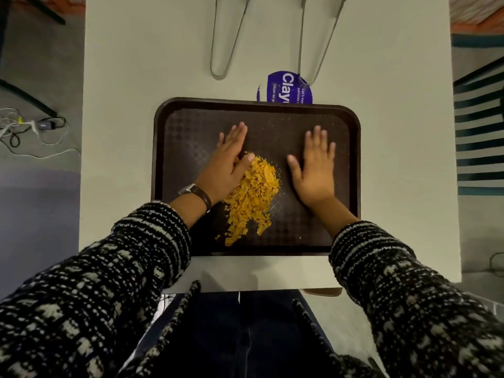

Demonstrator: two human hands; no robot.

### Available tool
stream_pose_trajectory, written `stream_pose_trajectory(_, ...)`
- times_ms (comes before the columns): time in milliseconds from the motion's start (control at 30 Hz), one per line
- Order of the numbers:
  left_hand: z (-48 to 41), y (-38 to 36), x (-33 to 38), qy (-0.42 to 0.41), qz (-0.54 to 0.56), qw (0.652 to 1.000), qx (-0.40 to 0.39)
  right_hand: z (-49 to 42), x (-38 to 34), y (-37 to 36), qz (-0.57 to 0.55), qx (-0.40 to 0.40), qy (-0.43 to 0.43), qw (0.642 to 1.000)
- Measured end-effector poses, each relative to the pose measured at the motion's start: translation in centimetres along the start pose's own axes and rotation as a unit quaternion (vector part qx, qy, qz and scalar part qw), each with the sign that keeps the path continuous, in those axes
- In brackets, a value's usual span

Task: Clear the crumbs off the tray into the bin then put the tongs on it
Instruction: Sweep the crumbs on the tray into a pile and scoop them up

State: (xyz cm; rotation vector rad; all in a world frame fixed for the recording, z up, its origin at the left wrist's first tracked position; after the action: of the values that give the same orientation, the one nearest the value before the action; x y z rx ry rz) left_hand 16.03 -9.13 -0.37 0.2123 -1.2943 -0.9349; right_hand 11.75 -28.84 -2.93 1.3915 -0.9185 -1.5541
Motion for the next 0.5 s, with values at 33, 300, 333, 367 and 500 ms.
stream_pose_trajectory(33, -0.6, 0.4, -0.1, 0.006, -0.006, 1.000, 0.012, 0.1, -1.4, -0.3, -0.028, -0.018, 0.051, 0.998)
stream_pose_trajectory(300, -2.3, -0.8, -1.1, -0.020, -0.118, 0.992, -0.050, 0.4, -1.8, 1.5, -0.170, 0.077, 0.074, 0.980)
stream_pose_trajectory(333, -1.8, -1.4, -0.7, -0.048, -0.111, 0.989, -0.084, 0.0, -0.2, 1.8, -0.149, 0.093, 0.029, 0.984)
stream_pose_trajectory(367, -1.3, -1.9, -0.3, -0.069, -0.099, 0.986, -0.113, -0.3, 1.2, 1.9, -0.126, 0.092, -0.017, 0.988)
stream_pose_trajectory(500, -0.7, -1.0, 0.0, -0.051, -0.013, 0.996, -0.075, -1.1, 1.4, 0.7, -0.023, 0.029, -0.062, 0.997)
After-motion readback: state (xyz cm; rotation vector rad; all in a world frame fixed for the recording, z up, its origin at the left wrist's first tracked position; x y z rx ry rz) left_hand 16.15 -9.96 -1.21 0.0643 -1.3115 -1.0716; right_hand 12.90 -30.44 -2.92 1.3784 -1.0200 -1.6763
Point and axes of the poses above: each hand's wrist, its own z-axis away from the middle knuckle, its own y-axis out of the back of the hand, x = y × z, the point moved 4 cm from there along -z, towards the middle knuckle, and after that the axes turned 10 degrees about y, right-handed, at the moved point
